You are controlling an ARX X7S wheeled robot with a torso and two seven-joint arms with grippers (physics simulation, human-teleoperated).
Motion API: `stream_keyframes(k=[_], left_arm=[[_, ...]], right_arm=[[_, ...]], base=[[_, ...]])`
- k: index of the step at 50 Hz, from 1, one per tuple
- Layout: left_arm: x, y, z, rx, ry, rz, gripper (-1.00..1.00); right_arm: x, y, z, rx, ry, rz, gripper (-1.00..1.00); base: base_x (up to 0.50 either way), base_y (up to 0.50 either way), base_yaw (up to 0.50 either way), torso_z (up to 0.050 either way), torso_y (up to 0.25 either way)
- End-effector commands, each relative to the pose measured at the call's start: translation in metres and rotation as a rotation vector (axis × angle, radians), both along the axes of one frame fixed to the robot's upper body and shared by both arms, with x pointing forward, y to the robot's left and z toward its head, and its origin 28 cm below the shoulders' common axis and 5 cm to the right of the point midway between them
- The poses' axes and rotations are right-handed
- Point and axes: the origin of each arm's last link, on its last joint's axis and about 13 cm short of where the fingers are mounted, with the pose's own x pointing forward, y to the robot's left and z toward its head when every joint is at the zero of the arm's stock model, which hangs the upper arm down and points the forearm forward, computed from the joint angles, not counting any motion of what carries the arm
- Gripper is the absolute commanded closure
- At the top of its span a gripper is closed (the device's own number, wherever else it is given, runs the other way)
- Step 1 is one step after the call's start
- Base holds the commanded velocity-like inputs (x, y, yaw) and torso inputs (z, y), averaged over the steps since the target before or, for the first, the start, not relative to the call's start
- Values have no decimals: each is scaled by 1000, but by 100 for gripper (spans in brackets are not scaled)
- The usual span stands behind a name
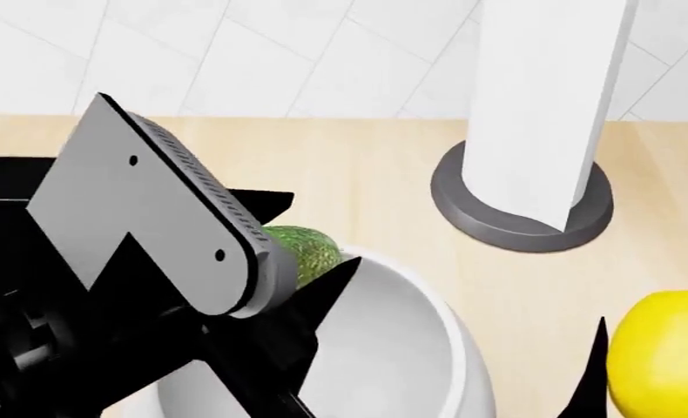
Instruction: There is a mixed pile of frozen fruits and vegetables on the counter. Locate all the frozen vegetables and place the items in a bowl on the counter. Take all the frozen fruits and defrost them in a running sink.
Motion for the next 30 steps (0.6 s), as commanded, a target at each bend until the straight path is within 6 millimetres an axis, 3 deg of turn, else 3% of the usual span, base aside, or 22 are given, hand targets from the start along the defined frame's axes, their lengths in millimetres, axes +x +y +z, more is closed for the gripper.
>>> stream_keyframes(k=[1,11,30], left_arm=[[20,-11,13,-19,4,-1,100],[30,-17,5,-22,55,-14,100],[29,-23,-5,-6,108,-42,100]], right_arm=[[5,-2,2,-18,-39,14,100],[5,-1,0,-18,-30,20,100],[9,0,-3,-16,-16,29,100]], base=[[0,0,0,0,0],[0,0,0,0,1],[0,0,0,0,0]])
